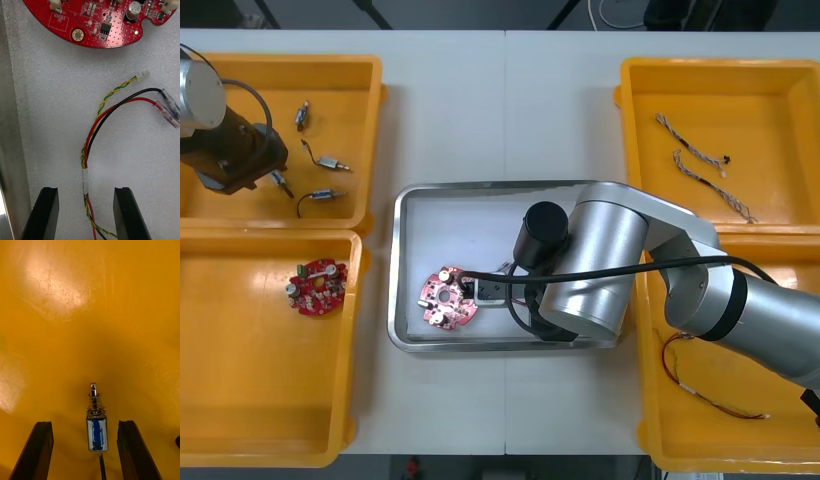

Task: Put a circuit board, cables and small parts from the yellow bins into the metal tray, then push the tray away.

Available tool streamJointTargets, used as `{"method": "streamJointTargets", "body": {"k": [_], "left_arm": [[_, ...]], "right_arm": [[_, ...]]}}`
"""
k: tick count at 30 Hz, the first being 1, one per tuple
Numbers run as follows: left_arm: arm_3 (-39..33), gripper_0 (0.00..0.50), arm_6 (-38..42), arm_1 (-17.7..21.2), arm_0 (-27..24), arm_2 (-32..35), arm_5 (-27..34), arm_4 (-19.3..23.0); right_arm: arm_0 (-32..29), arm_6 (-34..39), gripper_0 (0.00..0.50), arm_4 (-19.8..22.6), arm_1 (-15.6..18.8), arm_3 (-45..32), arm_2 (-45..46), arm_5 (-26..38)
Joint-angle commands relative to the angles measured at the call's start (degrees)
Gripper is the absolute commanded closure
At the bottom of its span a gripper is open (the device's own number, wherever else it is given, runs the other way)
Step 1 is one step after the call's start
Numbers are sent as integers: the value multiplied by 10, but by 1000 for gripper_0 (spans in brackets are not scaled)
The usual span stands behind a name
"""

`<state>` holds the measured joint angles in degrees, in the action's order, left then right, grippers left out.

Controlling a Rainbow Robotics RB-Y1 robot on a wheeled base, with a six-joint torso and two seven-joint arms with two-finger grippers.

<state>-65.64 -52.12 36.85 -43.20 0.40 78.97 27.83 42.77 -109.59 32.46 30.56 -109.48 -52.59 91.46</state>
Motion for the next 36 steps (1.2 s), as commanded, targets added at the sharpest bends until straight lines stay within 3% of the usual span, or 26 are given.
{"method": "streamJointTargets", "body": {"k": [1,14,17,23,31,36], "left_arm": [[22,0,-44,11,-28,-11,-27,10],[38,0,-46,6,-26,-30,-50,14],[38,500,-46,3,-23,-30,-50,14],[37,500,-41,2,-24,-30,-50,15],[15,500,-40,4,-24,-16,-40,13],[-55,500,-46,14,-24,17,36,6]], "right_arm": [[-6,7,0,1,-13,-14,24,-2],[-6,-3,0,20,-13,-74,101,50],[-6,0,0,19,-15,-98,124,86],[-6,0,0,23,-21,-110,194,175],[-7,10,0,25,-15,-128,297,185],[-16,16,0,27,-3,-147,376,185]]}}
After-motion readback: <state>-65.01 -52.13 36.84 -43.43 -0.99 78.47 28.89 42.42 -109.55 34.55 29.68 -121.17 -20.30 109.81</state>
